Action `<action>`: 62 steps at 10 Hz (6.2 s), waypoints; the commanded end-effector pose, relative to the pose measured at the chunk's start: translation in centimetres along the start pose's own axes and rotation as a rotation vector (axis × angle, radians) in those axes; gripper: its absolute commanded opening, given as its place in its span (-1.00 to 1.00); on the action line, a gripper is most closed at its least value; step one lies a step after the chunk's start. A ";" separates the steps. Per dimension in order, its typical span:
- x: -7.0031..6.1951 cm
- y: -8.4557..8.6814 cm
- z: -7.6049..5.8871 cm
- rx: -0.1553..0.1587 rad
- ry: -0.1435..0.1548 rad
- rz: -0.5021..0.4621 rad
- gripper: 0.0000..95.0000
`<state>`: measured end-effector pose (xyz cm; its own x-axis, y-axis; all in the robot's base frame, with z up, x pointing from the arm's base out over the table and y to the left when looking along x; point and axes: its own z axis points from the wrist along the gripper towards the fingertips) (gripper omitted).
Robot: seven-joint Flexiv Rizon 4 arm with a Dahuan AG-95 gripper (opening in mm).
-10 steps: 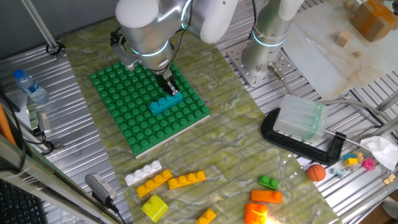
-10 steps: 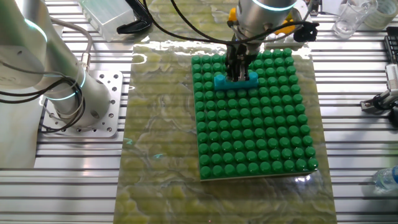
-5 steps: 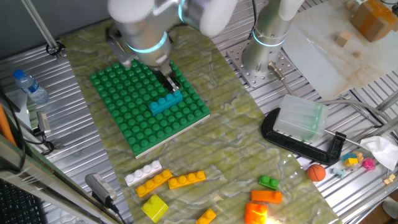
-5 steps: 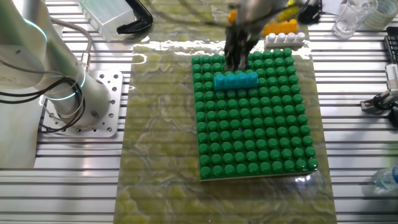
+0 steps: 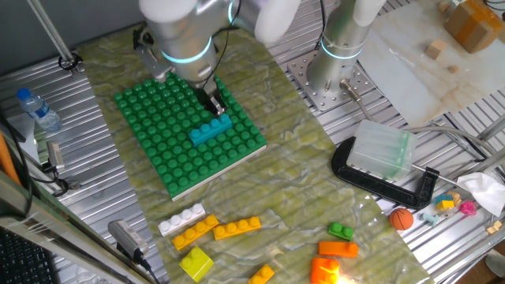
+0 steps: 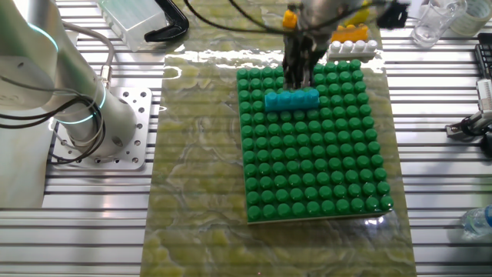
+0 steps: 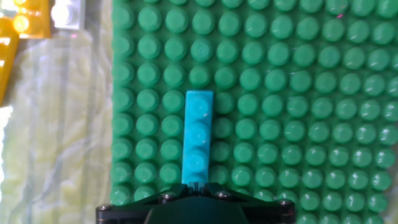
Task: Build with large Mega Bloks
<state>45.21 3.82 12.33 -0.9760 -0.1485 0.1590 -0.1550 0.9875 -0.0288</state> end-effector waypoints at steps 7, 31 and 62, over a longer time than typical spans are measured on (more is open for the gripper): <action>-1.5 0.4 -0.5 0.002 0.001 0.014 -1.00; -4.3 0.2 0.3 0.017 -0.064 0.056 -1.00; -11.0 17.3 -4.1 -0.011 -0.098 0.189 -0.20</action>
<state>53.69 22.64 14.17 -0.9982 0.0337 0.0505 0.0317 0.9987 -0.0386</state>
